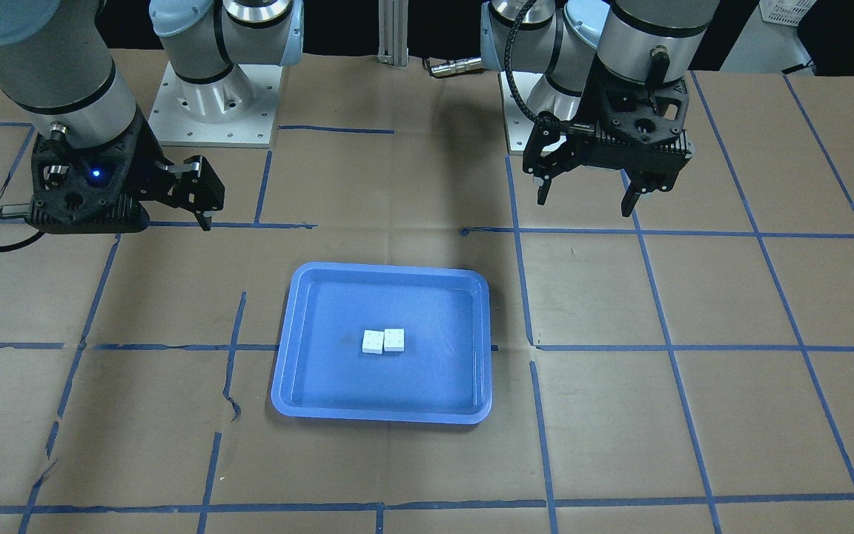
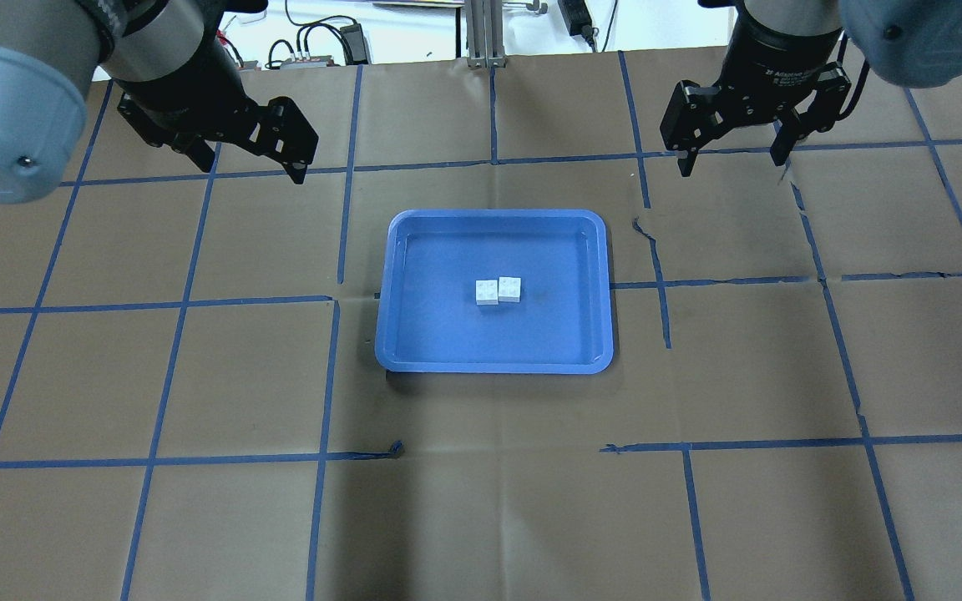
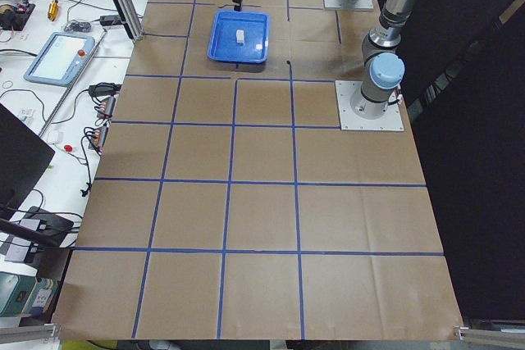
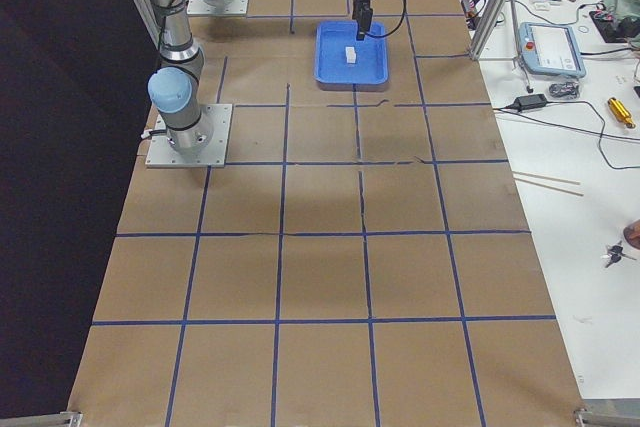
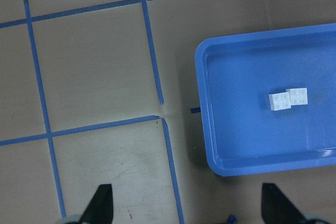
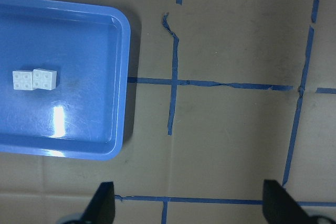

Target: Assemble white blocks and place on blue tray

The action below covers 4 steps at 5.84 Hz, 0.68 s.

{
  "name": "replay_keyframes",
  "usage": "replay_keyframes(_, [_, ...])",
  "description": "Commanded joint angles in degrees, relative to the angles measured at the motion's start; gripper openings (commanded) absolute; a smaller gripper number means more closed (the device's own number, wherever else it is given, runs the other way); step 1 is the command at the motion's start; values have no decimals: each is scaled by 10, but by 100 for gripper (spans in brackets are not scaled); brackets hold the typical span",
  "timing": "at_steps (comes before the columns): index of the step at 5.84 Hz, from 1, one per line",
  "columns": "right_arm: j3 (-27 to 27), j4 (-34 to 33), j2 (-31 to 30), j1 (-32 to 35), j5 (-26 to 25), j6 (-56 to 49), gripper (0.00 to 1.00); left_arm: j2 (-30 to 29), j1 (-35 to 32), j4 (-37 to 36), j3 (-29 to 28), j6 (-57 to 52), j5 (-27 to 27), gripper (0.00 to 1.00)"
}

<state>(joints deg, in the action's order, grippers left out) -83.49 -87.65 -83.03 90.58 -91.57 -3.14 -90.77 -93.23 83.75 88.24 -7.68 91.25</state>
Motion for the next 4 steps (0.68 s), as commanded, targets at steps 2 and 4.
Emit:
replay_keyframes(2, [-4, 8, -7, 1, 2, 1, 100, -1, 5, 9, 1, -8, 2, 99])
replay_keyframes(4, [-4, 8, -7, 1, 2, 1, 100, -9, 11, 5, 2, -10, 2, 99])
